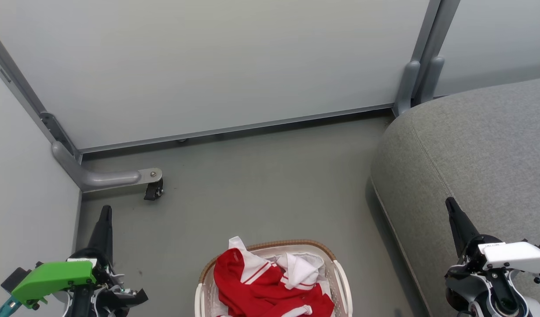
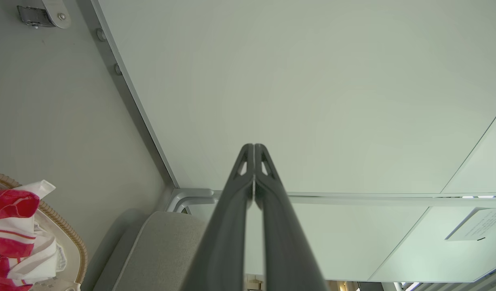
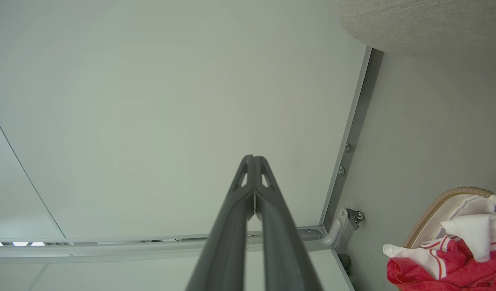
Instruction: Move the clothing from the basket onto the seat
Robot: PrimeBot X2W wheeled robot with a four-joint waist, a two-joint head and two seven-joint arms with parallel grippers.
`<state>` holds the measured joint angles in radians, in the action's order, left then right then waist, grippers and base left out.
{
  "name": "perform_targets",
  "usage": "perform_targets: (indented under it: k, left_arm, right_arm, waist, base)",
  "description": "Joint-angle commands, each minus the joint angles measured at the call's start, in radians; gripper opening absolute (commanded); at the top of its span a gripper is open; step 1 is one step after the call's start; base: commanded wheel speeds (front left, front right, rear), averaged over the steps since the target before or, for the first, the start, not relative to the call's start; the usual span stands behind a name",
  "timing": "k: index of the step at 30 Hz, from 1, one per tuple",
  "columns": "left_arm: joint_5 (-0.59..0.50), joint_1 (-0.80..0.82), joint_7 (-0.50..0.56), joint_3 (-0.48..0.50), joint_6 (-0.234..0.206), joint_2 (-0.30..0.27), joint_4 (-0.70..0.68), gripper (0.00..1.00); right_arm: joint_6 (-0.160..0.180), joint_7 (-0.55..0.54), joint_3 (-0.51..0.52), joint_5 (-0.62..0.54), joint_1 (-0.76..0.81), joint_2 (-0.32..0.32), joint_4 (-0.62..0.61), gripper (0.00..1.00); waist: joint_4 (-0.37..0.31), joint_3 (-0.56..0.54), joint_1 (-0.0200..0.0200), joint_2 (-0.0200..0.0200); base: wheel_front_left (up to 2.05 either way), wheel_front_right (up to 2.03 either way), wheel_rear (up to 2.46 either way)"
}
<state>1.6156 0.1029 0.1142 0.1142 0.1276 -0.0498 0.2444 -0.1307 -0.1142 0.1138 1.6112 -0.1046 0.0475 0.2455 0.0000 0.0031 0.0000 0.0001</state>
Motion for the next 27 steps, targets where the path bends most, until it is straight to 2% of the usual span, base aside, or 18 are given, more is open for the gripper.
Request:
perform_targets:
  k: [1,3,4,17,27]
  left_arm:
    - [-0.006,0.012,0.002,0.001,0.006,-0.002,-0.001,0.00]
    - [-0.006,0.012,0.002,0.001,0.006,-0.002,-0.001,0.00]
    - [0.000,0.000,0.000,0.000,0.000,0.000,0.000,1.00]
    - [-0.026,-0.027,-0.049,-0.058,-0.001,0.006,0.024,1.00]
    - [-0.108,-0.029,-0.094,-0.085,0.000,0.005,0.006,1.00]
  right_arm:
    - [0.000,-0.003,0.001,0.004,-0.008,0.006,-0.003,0.00]
    - [0.000,-0.003,0.001,0.004,-0.008,0.006,-0.003,0.00]
    - [0.000,0.000,0.000,0.000,0.000,0.000,0.000,1.00]
    - [0.000,0.048,-0.019,-0.035,0.030,-0.009,0.039,1.00]
    - [0.000,0.093,-0.002,-0.158,0.030,-0.006,0.037,1.00]
  waist:
    - [0.000,0.000,0.0000,-0.0001]
    - [0.000,0.000,0.0000,-0.0001]
    - [0.000,0.000,0.0000,-0.0001]
    - [0.000,0.001,0.0000,-0.0001]
    - [0.002,0.003,0.0000,-0.0001]
  base:
    - [0.00,0.00,0.00]
    - [0.00,0.00,0.00]
    - [0.00,0.00,0.00]
    - [0.00,0.00,0.00]
    - [0.00,0.00,0.00]
